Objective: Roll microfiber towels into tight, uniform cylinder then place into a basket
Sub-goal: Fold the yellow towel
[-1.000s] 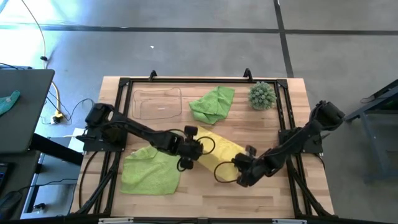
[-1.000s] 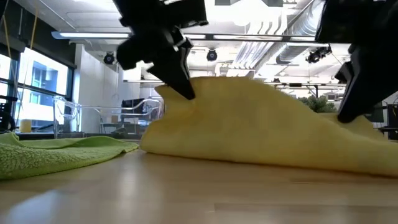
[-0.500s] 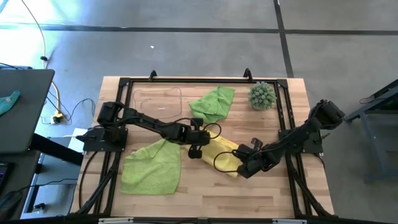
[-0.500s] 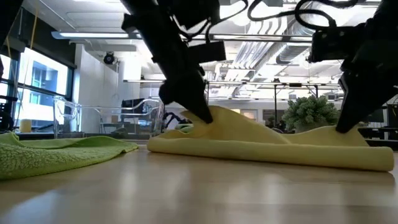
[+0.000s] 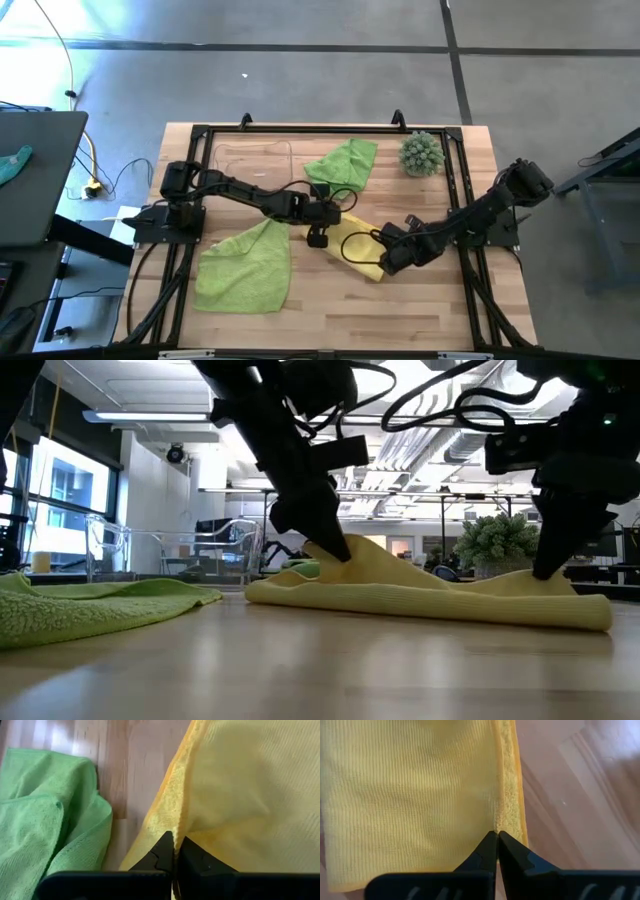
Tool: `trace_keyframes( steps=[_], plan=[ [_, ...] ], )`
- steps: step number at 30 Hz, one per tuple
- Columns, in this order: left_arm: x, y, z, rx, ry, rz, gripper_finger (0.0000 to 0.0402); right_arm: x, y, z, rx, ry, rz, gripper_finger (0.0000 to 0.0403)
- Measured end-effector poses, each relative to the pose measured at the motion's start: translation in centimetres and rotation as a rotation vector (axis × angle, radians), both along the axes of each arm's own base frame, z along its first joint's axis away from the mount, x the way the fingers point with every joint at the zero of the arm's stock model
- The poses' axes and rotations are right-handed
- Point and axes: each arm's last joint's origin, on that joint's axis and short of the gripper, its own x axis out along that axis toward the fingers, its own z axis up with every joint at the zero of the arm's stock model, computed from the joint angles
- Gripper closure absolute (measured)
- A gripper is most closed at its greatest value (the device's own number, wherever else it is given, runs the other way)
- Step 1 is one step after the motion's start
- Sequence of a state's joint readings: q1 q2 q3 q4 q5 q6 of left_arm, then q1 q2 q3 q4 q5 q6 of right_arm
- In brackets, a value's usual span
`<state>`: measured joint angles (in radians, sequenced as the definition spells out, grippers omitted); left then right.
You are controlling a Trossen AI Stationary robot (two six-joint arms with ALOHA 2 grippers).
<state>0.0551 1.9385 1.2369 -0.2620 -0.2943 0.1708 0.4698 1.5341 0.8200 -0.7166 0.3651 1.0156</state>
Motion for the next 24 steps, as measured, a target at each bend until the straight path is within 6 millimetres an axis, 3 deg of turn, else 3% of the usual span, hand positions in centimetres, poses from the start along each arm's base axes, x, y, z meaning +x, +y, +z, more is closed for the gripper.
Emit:
trace_keyframes(
  steps=[4, 13, 19, 24],
  plan=[
    [0.0, 0.1, 0.0, 0.005, 0.001, 0.005, 0.0401, -0.1, 0.0, 0.0, -0.002, 0.006, -0.005, 0.0385],
    [0.0, 0.1, 0.0, -0.001, 0.001, 0.005, 0.0401, -1.0, -0.4, 0.1, -0.017, 0.093, -0.057, 0.0294],
    [0.0, 0.1, 0.0, -0.001, 0.001, 0.005, 0.0401, -0.3, 0.3, 0.6, 0.031, 0.029, -0.062, 0.0286],
    [0.0, 0.1, -0.3, -0.008, 0.005, 0.012, 0.0400, 0.2, 1.4, -0.2, 0.107, -0.105, -0.028, 0.0286]
  ],
)
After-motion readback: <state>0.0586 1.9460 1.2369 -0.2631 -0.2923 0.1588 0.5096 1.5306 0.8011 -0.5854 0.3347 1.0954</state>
